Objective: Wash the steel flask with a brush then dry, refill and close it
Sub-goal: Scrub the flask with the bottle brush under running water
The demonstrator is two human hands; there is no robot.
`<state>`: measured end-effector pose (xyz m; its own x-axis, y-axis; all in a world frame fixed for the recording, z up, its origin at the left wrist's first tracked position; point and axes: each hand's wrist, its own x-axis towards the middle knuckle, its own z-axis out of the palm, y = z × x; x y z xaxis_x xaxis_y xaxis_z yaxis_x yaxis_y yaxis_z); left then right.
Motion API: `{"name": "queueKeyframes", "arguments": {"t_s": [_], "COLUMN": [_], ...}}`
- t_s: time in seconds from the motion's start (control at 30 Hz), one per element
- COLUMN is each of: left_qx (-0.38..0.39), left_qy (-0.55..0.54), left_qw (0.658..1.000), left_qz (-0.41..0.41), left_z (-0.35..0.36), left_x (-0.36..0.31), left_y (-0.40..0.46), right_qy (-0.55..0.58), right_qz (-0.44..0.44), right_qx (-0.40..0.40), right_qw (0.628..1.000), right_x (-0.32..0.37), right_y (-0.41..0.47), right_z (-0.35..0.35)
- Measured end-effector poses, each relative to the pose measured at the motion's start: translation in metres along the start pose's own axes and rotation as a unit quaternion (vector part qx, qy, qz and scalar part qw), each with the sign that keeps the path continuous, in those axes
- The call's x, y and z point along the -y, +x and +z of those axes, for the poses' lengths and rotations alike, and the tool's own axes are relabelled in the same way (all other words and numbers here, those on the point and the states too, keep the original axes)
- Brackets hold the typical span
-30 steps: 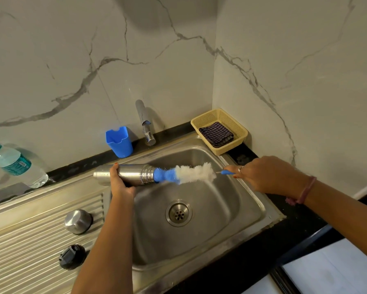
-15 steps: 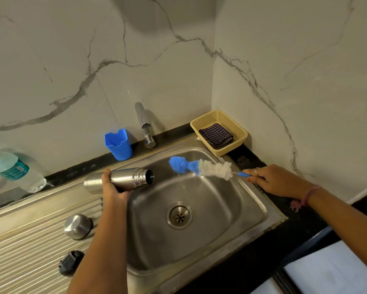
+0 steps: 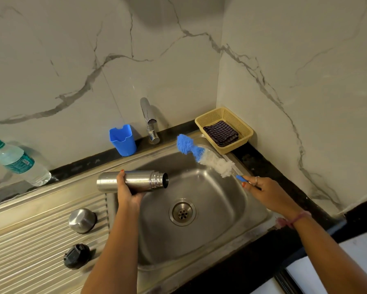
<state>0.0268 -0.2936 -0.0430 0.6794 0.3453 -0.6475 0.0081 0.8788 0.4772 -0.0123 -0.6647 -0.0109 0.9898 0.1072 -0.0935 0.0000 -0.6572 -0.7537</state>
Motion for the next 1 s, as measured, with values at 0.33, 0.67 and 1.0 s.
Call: {"name": "queueKeyframes", "arguments": {"t_s": [0.33, 0.67, 1.0], "left_qx": [0.016, 0.005, 0.019], "left_qy": [0.032, 0.093, 0.155], "left_qw": [0.999, 0.996, 0.983], "left_qz": [-0.011, 0.009, 0.092], "left_z": [-0.014, -0.015, -0.003], "left_x": [0.02, 0.032, 0.032], "left_y": [0.001, -0.007, -0.017], "right_qy": [0.028, 0.029, 0.015], "right_qz": [0.037, 0.049, 0.04], "right_qx": [-0.021, -0.031, -0.029], "right_qw": [0.999, 0.998, 0.999], "right_x": [-0.004, 0.0, -0.002], "right_y": [-0.014, -0.022, -0.024], "right_z": [0.025, 0.03, 0.03]}}
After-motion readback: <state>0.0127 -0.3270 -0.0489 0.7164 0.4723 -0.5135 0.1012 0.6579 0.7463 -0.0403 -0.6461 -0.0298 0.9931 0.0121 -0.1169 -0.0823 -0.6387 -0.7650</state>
